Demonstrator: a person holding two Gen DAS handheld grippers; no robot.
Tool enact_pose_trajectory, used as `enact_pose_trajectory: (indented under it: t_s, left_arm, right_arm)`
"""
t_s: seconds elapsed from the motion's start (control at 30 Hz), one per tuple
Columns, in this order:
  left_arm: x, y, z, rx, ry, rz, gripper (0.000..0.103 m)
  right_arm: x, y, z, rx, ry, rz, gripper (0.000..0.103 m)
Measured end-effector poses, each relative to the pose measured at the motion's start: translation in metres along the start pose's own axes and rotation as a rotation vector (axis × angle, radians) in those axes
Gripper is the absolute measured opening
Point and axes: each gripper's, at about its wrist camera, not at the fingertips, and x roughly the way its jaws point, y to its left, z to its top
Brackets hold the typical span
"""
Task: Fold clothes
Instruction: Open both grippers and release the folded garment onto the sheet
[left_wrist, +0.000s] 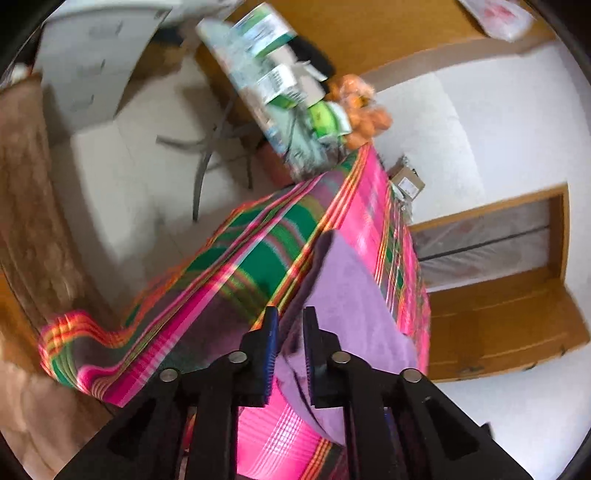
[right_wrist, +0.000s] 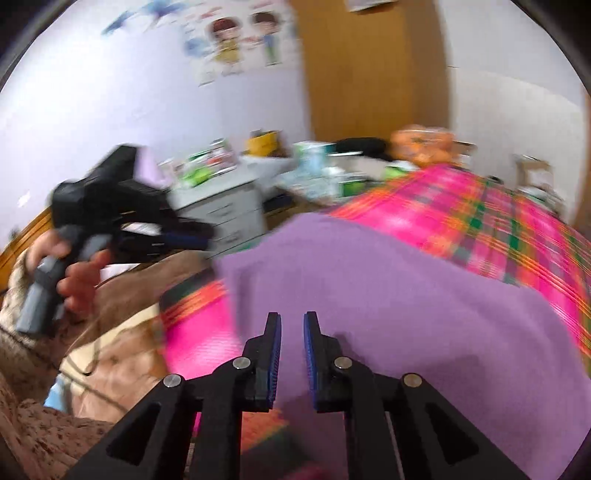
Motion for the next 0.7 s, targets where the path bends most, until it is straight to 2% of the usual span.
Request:
enact_pose_trajectory:
  t_s: [0.1,0.17,0.23,0.33,0.43,0.57,0.7]
  left_arm:
    - [0.004,-0.018,-0.007,0.074,0.009,-0.006,0.013]
    - [0.014,-0.029,-0.014,0.117,0.054,-0.022,0.013]
    - [0.024,-0.034,-0.023,0.152,0.103,-0.035,0.013]
    - [0.044,-0.041,-0.038,0.223,0.200,-0.012,0.015]
    - [0.055,-0.032,-0.041,0.182,0.253,-0.013,0.015]
    - [0.051,-0.016,-0.037,0.135,0.253,-0.016,0.015]
    - [0.048,-0.009,-0.036,0.111,0.256,-0.029,0.015]
  right_arm:
    - [-0.007,-0.029,-0.015,0.093,0.027,-0.078,0.013]
    - [-0.007,-0.042,-0.029,0.143,0.068,-0.116,0.013]
    - [-0.008,-0.044,-0.039,0.155,0.084,-0.119,0.013]
    - [-0.014,-0.040,-0.051,0.152,0.081,-0.116,0.015]
    - [-0.020,-0.032,-0.056,0.132,0.085,-0.106,0.017]
    - [-0.030,-0.023,-0.061,0.100,0.109,-0.092,0.019]
    - [-0.038,-0.022,-0.056,0.086,0.091,-0.110,0.019]
